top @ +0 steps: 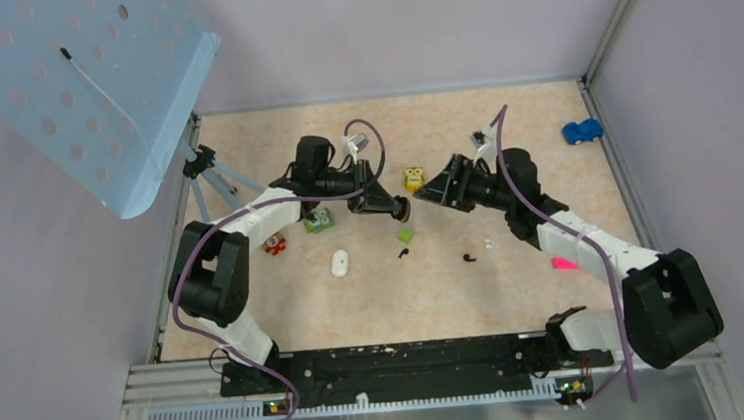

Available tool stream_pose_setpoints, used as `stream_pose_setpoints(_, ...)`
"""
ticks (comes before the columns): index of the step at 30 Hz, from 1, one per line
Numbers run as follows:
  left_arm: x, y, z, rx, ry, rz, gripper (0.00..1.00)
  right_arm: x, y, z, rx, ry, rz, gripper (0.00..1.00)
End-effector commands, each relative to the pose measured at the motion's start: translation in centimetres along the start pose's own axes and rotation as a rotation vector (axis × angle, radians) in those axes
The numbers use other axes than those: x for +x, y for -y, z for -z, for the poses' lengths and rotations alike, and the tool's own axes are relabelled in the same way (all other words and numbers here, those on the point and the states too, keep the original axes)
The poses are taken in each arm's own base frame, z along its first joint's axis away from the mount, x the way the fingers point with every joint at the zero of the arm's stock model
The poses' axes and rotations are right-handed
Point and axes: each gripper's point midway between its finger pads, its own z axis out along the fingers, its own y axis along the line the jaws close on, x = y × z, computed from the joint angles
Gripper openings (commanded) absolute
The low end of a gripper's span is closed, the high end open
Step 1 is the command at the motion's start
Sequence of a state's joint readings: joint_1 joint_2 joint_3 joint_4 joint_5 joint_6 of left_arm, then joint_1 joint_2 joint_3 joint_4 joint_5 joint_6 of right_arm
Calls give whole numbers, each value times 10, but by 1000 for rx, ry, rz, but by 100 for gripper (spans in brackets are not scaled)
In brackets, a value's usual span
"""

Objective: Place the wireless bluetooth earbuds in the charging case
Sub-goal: Pass from the left arm to the right

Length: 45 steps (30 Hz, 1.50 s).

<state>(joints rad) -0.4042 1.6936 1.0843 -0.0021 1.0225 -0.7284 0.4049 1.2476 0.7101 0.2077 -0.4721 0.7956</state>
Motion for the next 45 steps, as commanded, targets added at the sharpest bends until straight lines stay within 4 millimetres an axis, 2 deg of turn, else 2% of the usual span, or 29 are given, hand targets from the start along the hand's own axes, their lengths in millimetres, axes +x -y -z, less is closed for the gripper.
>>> stream_pose_setpoints(1,-8,26,6,85,18,-70,0,-4,-46,1,-247,-3,-35,73)
stream_pose_setpoints(21,-7,37,9,122,37,-81,0,21,-18,-11,-230,-58,-147,64)
stream_pose_setpoints(45,-8,42,9,145,39,-75,0,24,-22,-22,-298,-91,-169,51)
